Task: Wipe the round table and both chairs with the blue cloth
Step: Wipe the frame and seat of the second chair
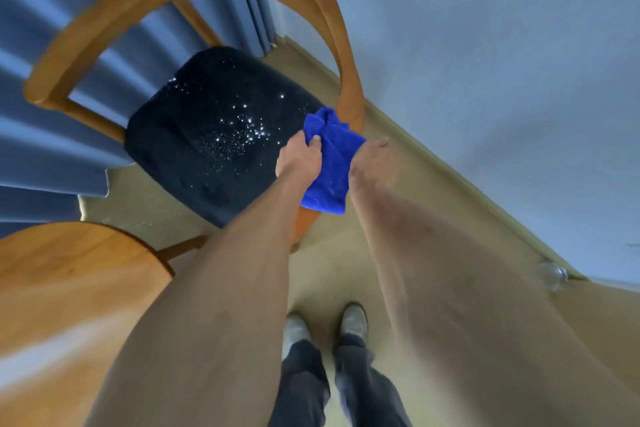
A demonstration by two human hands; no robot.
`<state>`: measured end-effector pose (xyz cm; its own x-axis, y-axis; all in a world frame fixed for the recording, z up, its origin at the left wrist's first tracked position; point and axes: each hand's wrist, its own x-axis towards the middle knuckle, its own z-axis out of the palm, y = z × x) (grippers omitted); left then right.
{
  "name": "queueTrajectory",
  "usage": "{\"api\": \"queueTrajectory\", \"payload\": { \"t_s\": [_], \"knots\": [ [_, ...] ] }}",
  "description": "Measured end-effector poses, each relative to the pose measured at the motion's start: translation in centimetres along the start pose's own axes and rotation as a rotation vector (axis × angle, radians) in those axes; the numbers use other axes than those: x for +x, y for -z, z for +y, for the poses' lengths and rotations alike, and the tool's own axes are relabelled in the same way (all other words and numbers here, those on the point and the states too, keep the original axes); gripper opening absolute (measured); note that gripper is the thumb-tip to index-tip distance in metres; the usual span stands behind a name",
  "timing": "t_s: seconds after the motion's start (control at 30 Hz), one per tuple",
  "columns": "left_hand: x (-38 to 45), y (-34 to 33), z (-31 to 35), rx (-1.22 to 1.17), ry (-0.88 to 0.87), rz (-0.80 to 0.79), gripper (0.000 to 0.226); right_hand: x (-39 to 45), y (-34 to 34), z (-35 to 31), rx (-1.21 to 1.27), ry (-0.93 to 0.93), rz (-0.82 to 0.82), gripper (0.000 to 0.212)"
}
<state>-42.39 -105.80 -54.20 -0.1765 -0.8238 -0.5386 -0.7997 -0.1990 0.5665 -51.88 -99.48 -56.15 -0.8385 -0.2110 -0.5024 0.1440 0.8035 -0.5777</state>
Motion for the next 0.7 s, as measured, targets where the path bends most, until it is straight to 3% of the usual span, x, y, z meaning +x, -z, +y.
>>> {"api": "queueTrajectory", "payload": {
  "t_s": [0.1, 0.33, 0.5, 0.7],
  "knots": [
    [2.3, -0.9, 2.7, -0.040, 0.004, -0.022, 0.030, 2.9, 0.1, -3.3, -0.003, -0.004, 0.135, 0.044],
    [9.0, -0.1, 10.1, -0.186, 0.126, -0.082, 0.027, 8.8, 0.1, -12.0, 0.039, -0.020, 0.144, 0.041],
    [14.3, 1.7, 14.5, -0.298, 0.195, -0.002, 0.028, 13.1, -0.8, -18.9, 0.085, 0.002, 0.166, 0.039],
    [19.0, 5.8, 17.8, -0.540, 0.409, 0.086, 0.033, 14.7, -2.9, -24.6, -0.037, 0.077, 0.151, 0.040]
  ]
}}
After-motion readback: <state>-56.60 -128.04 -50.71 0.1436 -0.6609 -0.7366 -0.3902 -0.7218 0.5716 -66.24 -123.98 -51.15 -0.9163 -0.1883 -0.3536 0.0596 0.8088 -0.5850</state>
